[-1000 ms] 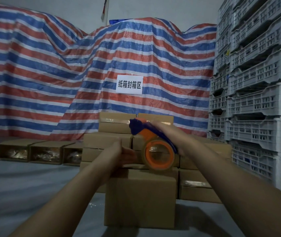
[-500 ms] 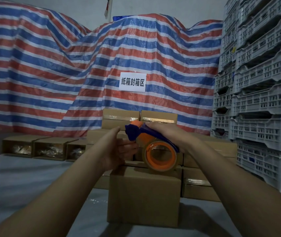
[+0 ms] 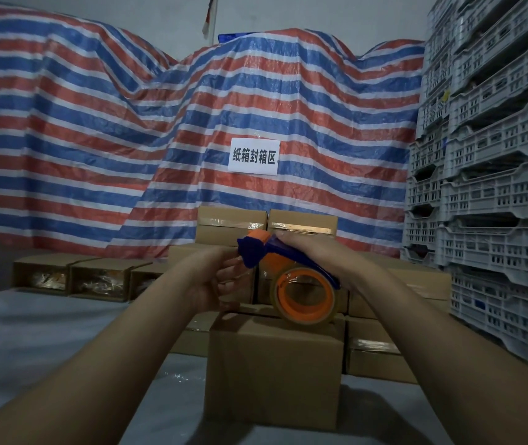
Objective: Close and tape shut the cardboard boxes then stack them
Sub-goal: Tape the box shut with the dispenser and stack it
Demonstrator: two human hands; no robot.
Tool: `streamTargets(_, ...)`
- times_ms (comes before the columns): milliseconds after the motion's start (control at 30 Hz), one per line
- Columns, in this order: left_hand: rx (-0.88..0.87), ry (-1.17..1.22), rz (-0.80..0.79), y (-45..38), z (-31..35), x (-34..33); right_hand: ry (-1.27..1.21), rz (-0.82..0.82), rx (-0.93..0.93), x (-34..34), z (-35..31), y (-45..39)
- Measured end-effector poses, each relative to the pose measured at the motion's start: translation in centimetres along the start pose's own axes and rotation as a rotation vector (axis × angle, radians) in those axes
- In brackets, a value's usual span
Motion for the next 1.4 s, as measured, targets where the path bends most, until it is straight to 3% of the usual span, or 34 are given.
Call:
streamTargets(367,-0.097,0.081,0.157,0.3,-0.3,0.2,0.043,-0.014,-0.006,0.0,-0.2,-0.6)
streamTargets(467,-0.131,0.058,0.278,0.1,-0.4,1.0,0.081,-0.034,-0.009,-0.1,-0.6,-0.8)
streamTargets(700,-0.188,0.052,0.384,-0.9,-2.2,2.6,0.181,-0.238,-0.067,-0.5,-0.6,-0.8)
streamTargets(900,-0.149,0.274,0.42,-0.9,-3.5,4.0,0.148,-0.326,-0.092,0.3,0.8,-0.1)
streamTargets(1000,-0.221,0.214,0.429,-0.8,-2.9,4.4,0.338,-0.287,-0.089,0.2,0.4,-0.5)
streamTargets(1133,-0.31,-0.178,0.588,0.6,-1.4,6.9,0.451,-0.307,-0.138,-1.0,-0.6,-1.0)
streamTargets(1400,-0.283,-0.196,0.51,0.7,-3.2,8.0,0.552,-0.376,-0.205,-3.1,-1.4,-2.1)
Point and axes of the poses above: each hand's wrist, its own y-axis away from the middle knuckle, its own x-axis out of the back of the hand, z = x × y, the point moved 10 cm from there along -y, towards the middle knuckle, and after that the axes turned 7 degrees about -z, right-handed, at the moved point
